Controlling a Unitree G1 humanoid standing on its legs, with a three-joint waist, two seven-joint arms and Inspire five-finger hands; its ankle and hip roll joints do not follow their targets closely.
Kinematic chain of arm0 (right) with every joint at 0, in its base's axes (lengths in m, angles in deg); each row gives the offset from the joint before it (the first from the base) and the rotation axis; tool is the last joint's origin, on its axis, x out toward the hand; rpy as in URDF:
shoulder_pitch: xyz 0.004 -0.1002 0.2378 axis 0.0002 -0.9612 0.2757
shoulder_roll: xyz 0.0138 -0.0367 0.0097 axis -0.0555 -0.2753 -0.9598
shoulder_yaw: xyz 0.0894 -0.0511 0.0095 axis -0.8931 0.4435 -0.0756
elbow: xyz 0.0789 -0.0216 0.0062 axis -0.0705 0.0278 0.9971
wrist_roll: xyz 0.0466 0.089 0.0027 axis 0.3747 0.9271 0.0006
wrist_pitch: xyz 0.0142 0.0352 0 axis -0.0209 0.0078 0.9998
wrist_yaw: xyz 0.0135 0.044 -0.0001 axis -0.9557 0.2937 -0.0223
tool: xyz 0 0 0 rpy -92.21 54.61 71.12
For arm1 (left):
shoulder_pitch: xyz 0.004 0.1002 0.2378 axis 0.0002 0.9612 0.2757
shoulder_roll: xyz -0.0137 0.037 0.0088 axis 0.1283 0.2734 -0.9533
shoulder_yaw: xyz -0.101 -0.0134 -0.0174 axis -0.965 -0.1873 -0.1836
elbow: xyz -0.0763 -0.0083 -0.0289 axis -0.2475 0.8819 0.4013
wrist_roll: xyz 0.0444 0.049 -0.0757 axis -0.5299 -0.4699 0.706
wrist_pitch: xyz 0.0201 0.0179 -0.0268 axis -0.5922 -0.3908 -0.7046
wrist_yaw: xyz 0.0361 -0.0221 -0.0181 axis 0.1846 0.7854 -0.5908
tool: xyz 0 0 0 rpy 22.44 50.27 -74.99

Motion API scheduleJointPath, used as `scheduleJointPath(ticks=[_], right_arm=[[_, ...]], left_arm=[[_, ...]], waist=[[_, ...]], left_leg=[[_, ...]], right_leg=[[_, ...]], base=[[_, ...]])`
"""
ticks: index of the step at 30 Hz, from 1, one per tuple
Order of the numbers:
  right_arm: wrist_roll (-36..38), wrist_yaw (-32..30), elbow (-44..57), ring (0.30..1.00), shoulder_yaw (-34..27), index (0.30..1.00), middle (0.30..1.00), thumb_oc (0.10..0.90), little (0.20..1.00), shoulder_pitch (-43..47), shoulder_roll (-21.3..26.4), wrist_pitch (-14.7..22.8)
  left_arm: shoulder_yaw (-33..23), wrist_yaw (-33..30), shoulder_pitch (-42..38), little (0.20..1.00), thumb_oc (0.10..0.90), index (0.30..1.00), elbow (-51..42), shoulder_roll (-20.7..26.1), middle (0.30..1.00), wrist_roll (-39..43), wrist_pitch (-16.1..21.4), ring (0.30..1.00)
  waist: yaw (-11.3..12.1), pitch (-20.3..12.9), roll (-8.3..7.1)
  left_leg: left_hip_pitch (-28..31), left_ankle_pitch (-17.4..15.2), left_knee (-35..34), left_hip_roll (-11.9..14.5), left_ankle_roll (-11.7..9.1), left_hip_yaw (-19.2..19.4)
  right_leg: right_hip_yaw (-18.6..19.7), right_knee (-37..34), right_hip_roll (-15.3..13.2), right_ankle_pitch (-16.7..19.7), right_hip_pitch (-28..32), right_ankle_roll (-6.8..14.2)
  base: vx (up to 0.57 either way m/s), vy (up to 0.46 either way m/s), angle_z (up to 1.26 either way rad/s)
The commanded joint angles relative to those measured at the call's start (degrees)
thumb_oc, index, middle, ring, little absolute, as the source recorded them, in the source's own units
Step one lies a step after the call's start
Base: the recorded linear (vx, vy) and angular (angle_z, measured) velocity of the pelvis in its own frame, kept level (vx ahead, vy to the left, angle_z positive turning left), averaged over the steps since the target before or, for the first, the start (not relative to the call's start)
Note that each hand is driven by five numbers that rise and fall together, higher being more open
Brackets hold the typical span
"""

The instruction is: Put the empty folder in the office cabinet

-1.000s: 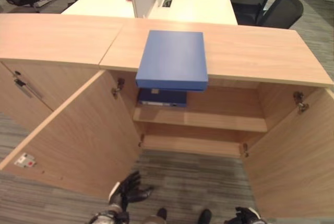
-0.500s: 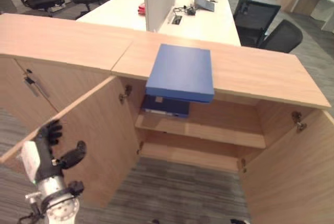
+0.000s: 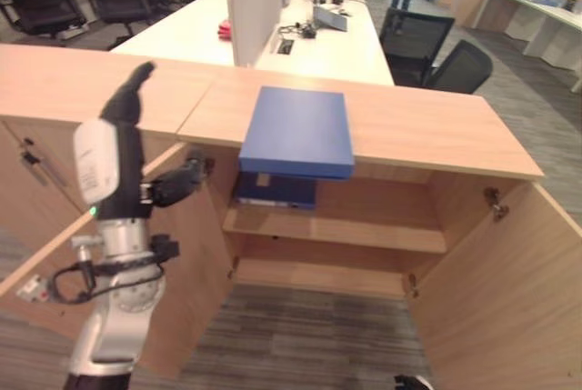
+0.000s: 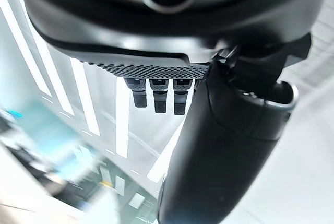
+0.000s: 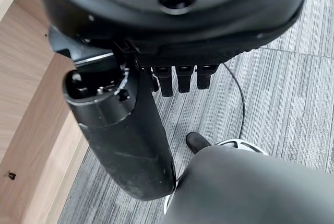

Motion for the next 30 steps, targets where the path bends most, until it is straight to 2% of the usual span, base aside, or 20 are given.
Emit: scheduleJointPath(ticks=[1, 8, 18, 24, 30], right_arm=[[-1.8, 0.1, -2.8, 0.900, 4.1, 0.900, 0.900, 0.800, 0.900, 1.6, -0.1, 0.3], [-2.0, 0.3, -3.1, 0.900, 4.3, 0.900, 0.900, 0.800, 0.900, 1.5, 0.8, 0.3], [-2.1, 1.2, -4.5, 0.900, 4.3, 0.900, 0.900, 0.800, 0.900, 1.0, 1.8, 0.0], [-2.4, 1.4, -4.8, 0.900, 3.8, 0.900, 0.900, 0.800, 0.900, 0.7, 2.2, -0.2], [-2.0, 2.0, -4.5, 0.900, 3.0, 0.900, 0.900, 0.800, 0.900, 0.3, 2.2, -0.5]], left_arm=[[0.7, 0.2, -8.3, 0.900, 0.800, 0.900, -8.1, 3.4, 0.900, -3.4, 5.9, 0.900], [9.3, 1.8, -18.1, 0.900, 0.800, 0.900, -5.9, 4.6, 0.900, -4.6, 6.0, 0.900], [16.4, 4.6, -26.5, 0.900, 0.800, 0.900, -3.4, 7.5, 0.900, -6.5, 6.5, 0.900], [17.9, 6.2, -26.6, 0.900, 0.800, 0.900, -1.9, 9.2, 0.900, -6.9, 6.6, 0.900], [17.3, 8.4, -22.4, 0.900, 0.800, 0.900, 0.4, 10.2, 0.900, -7.6, 6.1, 0.900]], waist=[[-1.6, -3.0, 0.18], [-3.5, -3.4, 0.45], [-5.2, -4.1, 1.51], [-5.5, -4.3, 2.03], [-5.5, -4.3, 2.21]], left_leg=[[-1.2, -3.4, -1.5, -1.2, -0.5, -2.1], [-0.3, -4.1, -1.5, -1.2, -0.2, -1.1], [0.7, -4.7, -1.5, -1.4, 0.0, -0.2], [1.1, -4.9, -1.5, -1.5, 0.1, 0.1], [1.6, -5.1, -1.5, -1.4, 0.3, 0.5]], right_leg=[[0.7, 0.6, -0.7, -5.3, 4.3, 4.4], [1.7, 0.5, -0.7, -5.2, 4.5, 4.8], [2.8, 0.4, -0.9, -5.4, 4.8, 5.1], [3.2, 0.4, -0.9, -5.4, 4.9, 5.2], [3.8, 0.4, -0.8, -5.5, 5.0, 5.1]], base=[[0.02, 0.018, -0.18], [0.02, 0.015, -0.08], [0.02, 0.010, -0.07], [0.01, 0.009, -0.04], [0.01, 0.007, -0.04]])
